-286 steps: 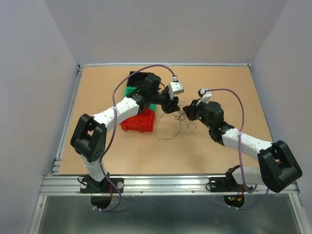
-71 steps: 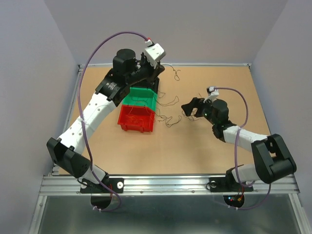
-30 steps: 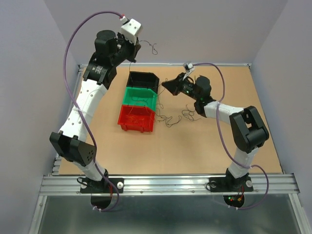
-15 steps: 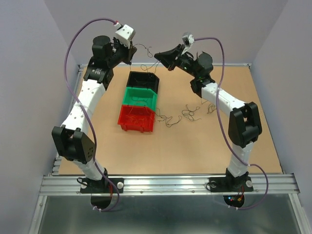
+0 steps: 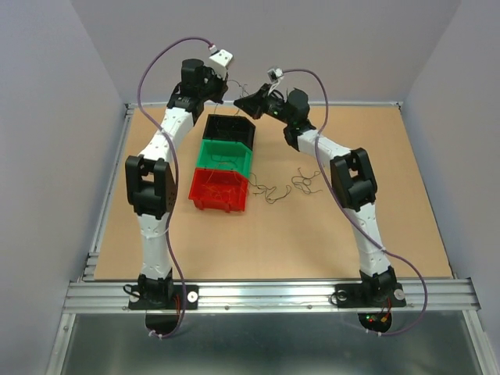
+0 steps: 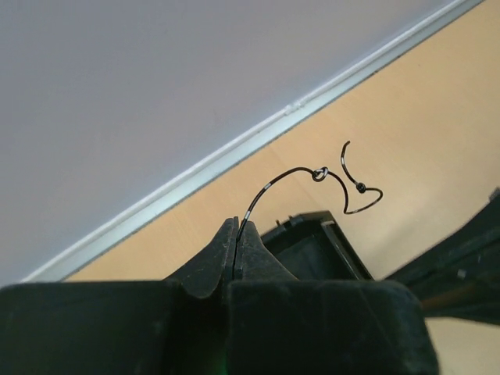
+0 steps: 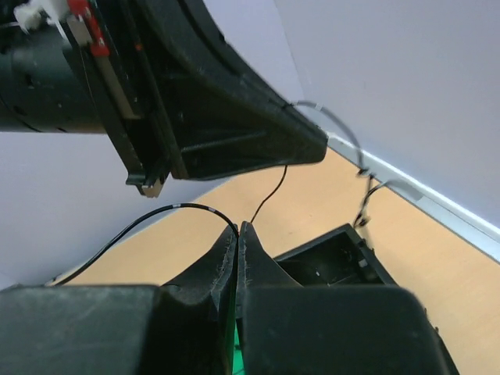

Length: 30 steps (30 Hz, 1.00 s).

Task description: Untangle the cables

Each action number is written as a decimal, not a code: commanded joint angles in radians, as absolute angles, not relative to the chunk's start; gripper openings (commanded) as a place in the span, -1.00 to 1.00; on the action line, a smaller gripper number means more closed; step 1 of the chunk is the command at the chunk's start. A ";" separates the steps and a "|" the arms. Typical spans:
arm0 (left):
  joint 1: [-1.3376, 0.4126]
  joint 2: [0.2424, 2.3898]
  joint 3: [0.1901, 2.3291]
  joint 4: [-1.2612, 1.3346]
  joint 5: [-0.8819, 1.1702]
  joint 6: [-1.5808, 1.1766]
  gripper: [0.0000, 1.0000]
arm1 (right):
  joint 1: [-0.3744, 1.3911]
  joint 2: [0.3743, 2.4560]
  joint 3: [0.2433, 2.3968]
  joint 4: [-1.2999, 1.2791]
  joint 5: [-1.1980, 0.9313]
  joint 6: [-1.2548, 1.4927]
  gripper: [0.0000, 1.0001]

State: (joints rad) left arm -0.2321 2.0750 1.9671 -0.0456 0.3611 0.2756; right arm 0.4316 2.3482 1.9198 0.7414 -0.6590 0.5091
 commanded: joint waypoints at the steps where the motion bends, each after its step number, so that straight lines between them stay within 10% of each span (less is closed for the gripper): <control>1: -0.219 2.182 2.106 -0.060 0.336 0.301 -1.00 | 0.433 2.448 2.078 0.733 -0.637 0.560 -0.99; 30: -0.219 1.945 1.473 0.144 0.313 0.307 -1.00 | 0.554 2.430 1.881 0.183 -0.359 0.379 -0.99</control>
